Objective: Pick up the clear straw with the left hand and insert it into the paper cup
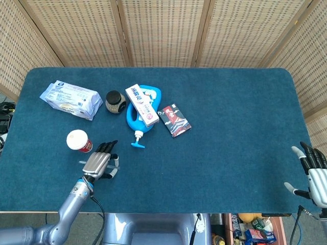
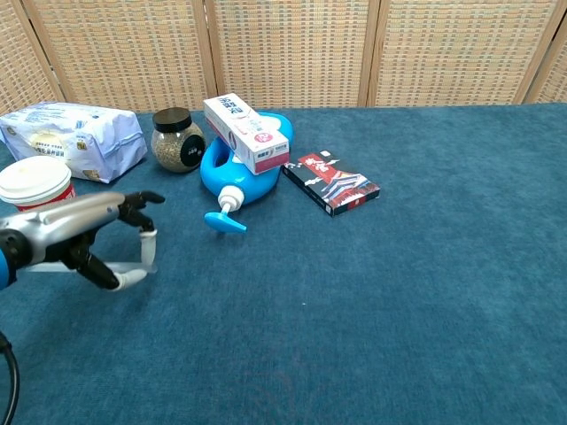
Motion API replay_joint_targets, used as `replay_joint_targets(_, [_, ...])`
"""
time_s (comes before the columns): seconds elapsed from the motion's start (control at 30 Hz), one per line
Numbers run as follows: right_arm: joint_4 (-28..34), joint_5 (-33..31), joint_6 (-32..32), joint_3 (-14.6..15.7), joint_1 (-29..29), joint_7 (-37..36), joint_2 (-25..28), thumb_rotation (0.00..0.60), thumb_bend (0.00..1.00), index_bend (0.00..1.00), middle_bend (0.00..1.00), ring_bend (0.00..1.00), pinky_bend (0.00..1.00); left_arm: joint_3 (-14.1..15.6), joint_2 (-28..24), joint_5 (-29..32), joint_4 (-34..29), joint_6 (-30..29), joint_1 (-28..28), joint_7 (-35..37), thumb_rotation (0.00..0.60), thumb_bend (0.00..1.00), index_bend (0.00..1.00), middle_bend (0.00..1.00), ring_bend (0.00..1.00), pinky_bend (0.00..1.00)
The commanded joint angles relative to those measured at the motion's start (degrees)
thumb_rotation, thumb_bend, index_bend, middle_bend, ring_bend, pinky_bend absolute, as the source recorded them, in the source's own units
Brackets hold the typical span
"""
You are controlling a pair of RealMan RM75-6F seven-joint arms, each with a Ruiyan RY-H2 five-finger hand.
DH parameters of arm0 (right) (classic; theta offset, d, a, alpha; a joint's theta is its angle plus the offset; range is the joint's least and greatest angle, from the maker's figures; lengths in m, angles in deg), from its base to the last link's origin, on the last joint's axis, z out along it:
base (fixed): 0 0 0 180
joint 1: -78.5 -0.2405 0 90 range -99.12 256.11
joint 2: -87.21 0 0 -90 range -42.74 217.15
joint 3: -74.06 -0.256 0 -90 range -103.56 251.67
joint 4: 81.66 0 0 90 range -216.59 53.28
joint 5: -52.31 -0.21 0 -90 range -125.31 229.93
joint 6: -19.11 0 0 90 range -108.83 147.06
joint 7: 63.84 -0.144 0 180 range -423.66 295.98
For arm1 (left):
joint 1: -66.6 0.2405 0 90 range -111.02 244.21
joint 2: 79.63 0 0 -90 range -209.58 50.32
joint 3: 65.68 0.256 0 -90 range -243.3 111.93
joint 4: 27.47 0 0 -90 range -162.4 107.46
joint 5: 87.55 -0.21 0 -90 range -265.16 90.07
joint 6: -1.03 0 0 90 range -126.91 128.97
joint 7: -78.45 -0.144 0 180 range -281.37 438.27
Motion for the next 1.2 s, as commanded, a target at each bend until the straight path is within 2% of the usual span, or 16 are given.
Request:
replay_joint_targets(0.03, [0.0, 0.0, -0.1, 0.0, 0.0, 0.0, 0.0, 0.6, 0.0, 0.0, 0.0, 0.0, 0.0, -1.4, -2.6, -9.5, -3.4, -2.6, 1.9, 11.1, 0.6, 0.41, 0.58, 0.0, 0.0, 0.0])
replay_joint_targets(0.13, [0.0, 0.0, -0.2, 0.0, 0.1, 0.0, 0.0, 0.6, 0.0, 0.0, 0.0, 0.0, 0.0, -2.3, -4.4, -14.7, -4.9, -4.0, 2.9, 19.9, 0.6, 0.41, 0.58, 0.0, 0.0, 0.0])
replay_joint_targets(0.23, [0.1, 0.1, -0.3, 0.0, 0.1, 0.1, 0.0, 0.6, 0.0, 0.0, 0.0, 0.0, 0.0, -4.1, -8.0, -21.1, -7.3, -6.6, 4.1, 33.5, 0.6, 0.41, 0.58, 0.0, 0.0, 0.0])
replay_joint_targets(0.37, [0.1, 0.1, -0.3, 0.0, 0.2, 0.3, 0.0, 0.6, 0.0, 0.0, 0.0, 0.0, 0.0, -6.1, -9.9, -25.7, -6.2, -11.8, 5.6, 44.2, 0.6, 0.41, 0.58, 0.0, 0.0, 0.0])
replay_joint_targets(0.57, [0.1, 0.0, -0.2, 0.0, 0.1, 0.6, -0.2, 0.6, 0.0, 0.0, 0.0, 0.0, 0.0, -8.6, -15.1, -25.3, -6.8, -13.3, 6.9, 58.9, 0.6, 0.41, 0.58, 0.0, 0.0, 0.0])
replay_joint_targets(0.73, [0.0, -0.4, 0.4, -0.1, -0.2, 1.3, -0.5, 0.6, 0.0, 0.0, 0.0, 0.0, 0.0, -11.1, -18.4, -24.3, -4.5, -14.2, 7.9, 75.5, 0.6, 0.41, 0.58, 0.0, 0.0, 0.0])
replay_joint_targets(1.1, [-0.6, -2.2, 1.8, -0.7, -0.7, 1.7, -1.0, 0.6, 0.0, 0.0, 0.0, 0.0, 0.0, -10.9, -22.3, -22.7, 3.3, -10.4, 8.6, 89.6, 0.6, 0.41, 0.58, 0.0, 0.0, 0.0])
replay_joint_targets(1.2, [-0.9, -2.5, 1.5, -1.1, -0.7, 2.3, -1.3, 0.6, 0.0, 0.0, 0.0, 0.0, 0.0, -10.2, -23.5, -23.8, 5.4, -9.3, 8.8, 96.5, 0.6, 0.41, 0.58, 0.0, 0.0, 0.0])
